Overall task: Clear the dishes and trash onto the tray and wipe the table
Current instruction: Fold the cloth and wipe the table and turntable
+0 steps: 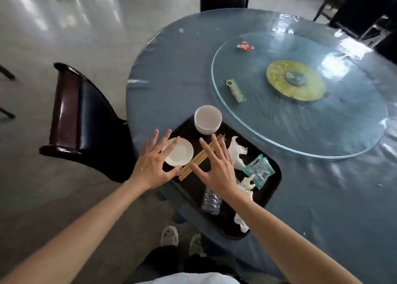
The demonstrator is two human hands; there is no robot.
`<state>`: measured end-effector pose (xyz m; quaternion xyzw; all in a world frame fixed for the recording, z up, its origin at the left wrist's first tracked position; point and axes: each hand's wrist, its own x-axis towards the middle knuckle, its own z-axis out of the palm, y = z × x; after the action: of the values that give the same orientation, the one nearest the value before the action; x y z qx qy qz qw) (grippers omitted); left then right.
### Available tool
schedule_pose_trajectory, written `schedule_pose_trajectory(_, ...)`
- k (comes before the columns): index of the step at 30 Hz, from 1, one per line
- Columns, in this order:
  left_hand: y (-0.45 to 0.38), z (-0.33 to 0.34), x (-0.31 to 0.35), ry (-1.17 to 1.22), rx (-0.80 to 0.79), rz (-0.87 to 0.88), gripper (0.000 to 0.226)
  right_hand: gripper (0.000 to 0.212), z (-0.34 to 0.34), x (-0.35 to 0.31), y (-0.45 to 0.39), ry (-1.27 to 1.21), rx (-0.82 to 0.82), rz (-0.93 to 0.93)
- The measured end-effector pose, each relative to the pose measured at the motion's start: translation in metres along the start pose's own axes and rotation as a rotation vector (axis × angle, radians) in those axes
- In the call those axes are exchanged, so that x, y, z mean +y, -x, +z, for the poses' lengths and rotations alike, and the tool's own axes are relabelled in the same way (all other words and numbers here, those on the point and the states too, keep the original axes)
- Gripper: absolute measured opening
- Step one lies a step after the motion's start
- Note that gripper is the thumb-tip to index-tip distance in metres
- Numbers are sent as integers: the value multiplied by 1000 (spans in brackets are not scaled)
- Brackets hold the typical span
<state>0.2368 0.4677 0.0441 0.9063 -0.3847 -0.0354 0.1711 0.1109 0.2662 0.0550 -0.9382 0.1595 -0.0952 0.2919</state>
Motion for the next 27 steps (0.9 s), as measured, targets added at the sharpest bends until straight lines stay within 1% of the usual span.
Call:
schedule_pose_trajectory(3, 36, -12, -22, -42, 90, -147, 90, 81, 23, -32, -16, -17, -94, -141)
schedule_pose_trajectory(6, 85, -21, -44, -10, 186, -316, 89, 81, 53, -66, -22, -34, -194, -285)
schedule_pose_trajectory(11, 192, -32, -80, 17, 245, -596, 89, 80, 108, -132, -14, -24, -386, -500)
schedule_pose_trajectory(15, 276, -49, -98, 20, 320, -827, 89, 82, 151, -201, -2, 12, -532, -672)
schedule_pose_trajectory(22, 419, -64, -117, -24, 432, -1127, 86, 88, 230, -338, 63, 69, -743, -940)
schedule_pose_trajectory(25, 474, -66, -127, -48, 449, -1293, 85, 88, 265, -394, 102, 63, -844, -1040)
schedule_pose_trajectory(27, 513, -69, -131, -87, 466, -1373, 83, 88, 289, -429, 130, 63, -909, -1102)
